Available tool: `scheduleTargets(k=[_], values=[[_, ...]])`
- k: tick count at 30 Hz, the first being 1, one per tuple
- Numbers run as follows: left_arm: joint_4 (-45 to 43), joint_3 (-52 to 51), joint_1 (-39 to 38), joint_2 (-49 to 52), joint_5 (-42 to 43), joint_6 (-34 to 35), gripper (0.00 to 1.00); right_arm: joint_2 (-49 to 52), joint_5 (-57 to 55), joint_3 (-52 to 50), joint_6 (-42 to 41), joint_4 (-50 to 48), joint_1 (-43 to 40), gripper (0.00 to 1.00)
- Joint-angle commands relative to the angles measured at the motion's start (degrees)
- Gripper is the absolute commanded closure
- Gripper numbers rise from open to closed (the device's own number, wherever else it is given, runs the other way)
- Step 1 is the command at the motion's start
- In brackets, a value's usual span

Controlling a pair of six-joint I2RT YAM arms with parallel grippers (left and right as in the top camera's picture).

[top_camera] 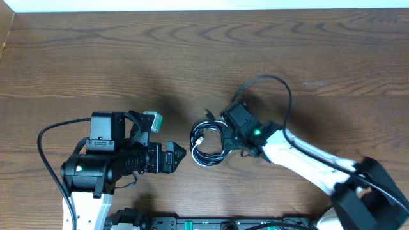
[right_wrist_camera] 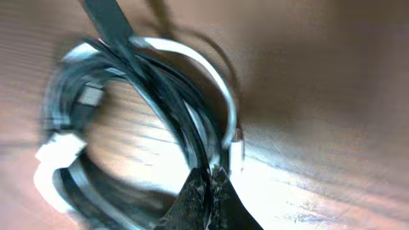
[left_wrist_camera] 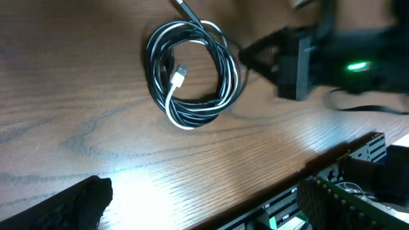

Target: Untangle cables

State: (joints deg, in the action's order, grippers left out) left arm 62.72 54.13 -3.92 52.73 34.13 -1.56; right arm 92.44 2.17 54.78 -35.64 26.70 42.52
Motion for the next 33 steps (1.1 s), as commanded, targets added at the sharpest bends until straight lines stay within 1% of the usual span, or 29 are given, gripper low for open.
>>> scheduleTargets(k=[1,2,3,4,5,7,10,12,17,21,22,23,24,25,27,28,29,30,33], values=[[0.0,0.9,-0.2,0.04,-0.28,-0.98,0.01,-8.79,1.18,9.25,12.44,2.45,-0.11,0.99],[0.0,0.9,-0.2,0.04,-0.22,-1.01,0.19,-10.62,1.18,11.65,14.62,3.78,-0.11,0.99],[-0.02,0.9,-0.2,0.04,-0.07,-0.98,0.34,-12.31,1.16,13.9,16.41,4.92,-0.11,0.99],[-0.04,0.9,-0.2,0.04,-0.02,-0.98,0.54,-13.66,0.87,15.76,17.55,5.84,-0.11,0.99],[-0.09,0.9,-0.2,0.04,0.26,-0.98,0.67,-15.08,0.2,17.68,18.16,6.78,-0.11,0.99],[-0.52,0.85,-0.2,0.07,1.57,-0.98,0.72,-17.31,-1.36,20.33,18.14,8.15,-0.11,0.99],[-2.16,0.59,-0.37,0.15,3.63,-0.96,0.86,-20.76,-1.81,22.53,18.14,8.39,-0.11,0.99],[-3.58,0.28,-0.85,0.44,3.82,-0.96,0.89,-22.67,-1.81,23.19,18.14,8.2,-0.11,0.99],[-7.87,-0.33,-2.45,2.71,3.8,-0.96,0.9,-26.45,-2.64,23.54,18.14,8.61,-0.11,0.99],[-8.44,-0.33,-3.67,5.01,3.8,-0.79,0.89,-26.45,-7.54,23.45,17.29,13.6,-0.11,0.99],[-8.85,-0.33,-3.91,5.51,3.76,-0.81,0.9,-25.09,-9.53,23.21,16.06,17.11,-0.11,0.95],[-9.16,-0.33,-3.89,5.57,3.76,-0.81,0.9,-24.09,-9.84,23.02,15.61,18.91,-0.11,0.83],[-9.44,-0.33,-3.89,5.55,3.65,-0.85,0.85,-22.91,-9.77,22.8,15.47,20.33,-0.11,0.75],[-9.73,-0.26,-3.89,5.53,3.08,-0.83,0.7,-21.38,-9.77,22.62,15.15,22.01,-0.11,0.67],[-9.73,0.11,-3.89,5.42,1.09,-1.05,0.44,-18.29,-9.77,22.18,13.94,24.39,-0.11,0.42],[-9.7,0.35,-3.89,5.29,0.09,-1.11,0.35,-16.09,-9.81,21.9,13.25,25.53,-0.11,0.36],[-9.7,0.55,-3.89,5.11,-0.76,-1.09,0.29,-14.43,-9.81,21.75,12.48,26.16,-0.11,0.34],[-9.7,0.79,-3.87,4.9,-1.66,-1.03,0.27,-12.74,-9.92,21.62,11.3,26.62,-0.13,0.33],[-9.16,1.99,-3.87,3.93,-5.2,-0.79,0.26,-6.93,-10.88,21.49,4.15,27.04,-0.17,0.33]])
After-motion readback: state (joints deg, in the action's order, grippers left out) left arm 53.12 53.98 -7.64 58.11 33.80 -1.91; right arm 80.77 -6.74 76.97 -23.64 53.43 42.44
